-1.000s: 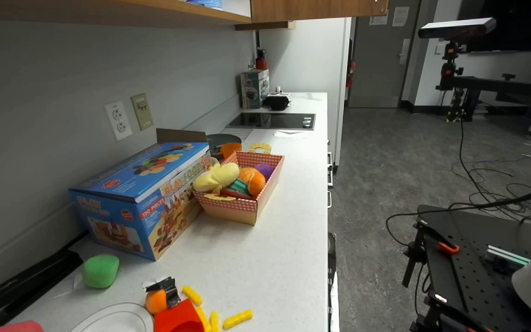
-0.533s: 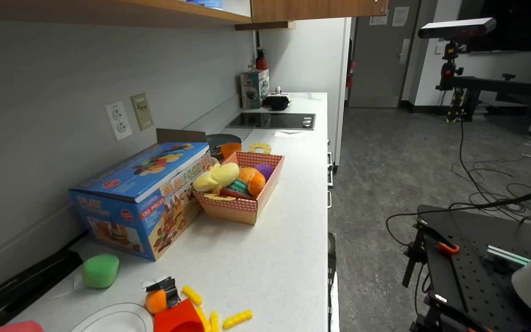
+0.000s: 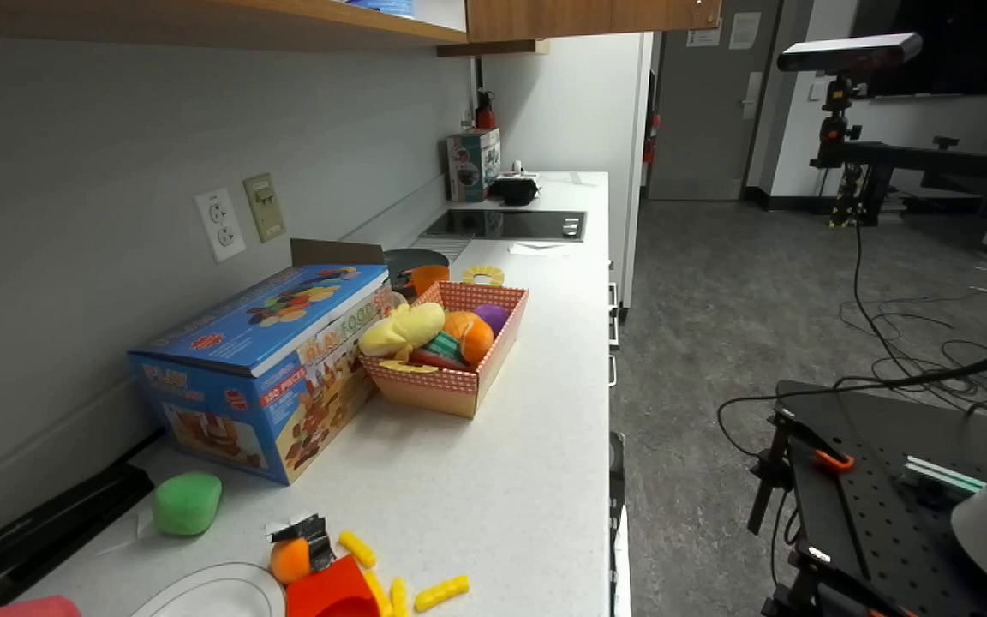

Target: Close the cabinet door

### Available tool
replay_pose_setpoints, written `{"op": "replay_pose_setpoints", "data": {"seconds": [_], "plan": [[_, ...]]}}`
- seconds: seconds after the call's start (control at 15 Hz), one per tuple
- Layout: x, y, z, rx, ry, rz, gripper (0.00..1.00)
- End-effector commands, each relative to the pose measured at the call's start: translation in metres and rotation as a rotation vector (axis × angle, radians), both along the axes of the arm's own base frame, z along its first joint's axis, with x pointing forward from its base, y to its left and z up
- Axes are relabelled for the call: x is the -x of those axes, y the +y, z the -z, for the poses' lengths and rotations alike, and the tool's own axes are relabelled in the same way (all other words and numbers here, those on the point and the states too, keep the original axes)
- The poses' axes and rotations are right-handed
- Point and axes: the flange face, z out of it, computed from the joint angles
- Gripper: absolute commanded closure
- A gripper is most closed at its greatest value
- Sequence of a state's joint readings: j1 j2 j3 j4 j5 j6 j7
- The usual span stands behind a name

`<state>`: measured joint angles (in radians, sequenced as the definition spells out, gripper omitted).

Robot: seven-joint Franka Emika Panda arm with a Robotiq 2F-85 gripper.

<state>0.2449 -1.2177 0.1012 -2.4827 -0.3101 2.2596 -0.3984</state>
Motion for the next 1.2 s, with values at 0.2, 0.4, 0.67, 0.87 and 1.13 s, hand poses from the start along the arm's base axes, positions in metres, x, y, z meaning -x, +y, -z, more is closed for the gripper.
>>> {"op": "replay_pose_setpoints", "data": {"seconds": [0.2, 0.4, 0.67, 0.87, 1.13], "plan": [[0.000, 0.000, 0.000, 0.000, 0.001, 0.000, 0.00], [0.000, 0.000, 0.000, 0.000, 0.001, 0.000, 0.00], [0.000, 0.000, 0.000, -0.001, 0.001, 0.001, 0.00], [-0.001, 0.000, 0.002, 0.000, 0.005, 0.001, 0.00], [-0.001, -0.003, 0.038, -0.011, 0.000, 0.032, 0.00]]}}
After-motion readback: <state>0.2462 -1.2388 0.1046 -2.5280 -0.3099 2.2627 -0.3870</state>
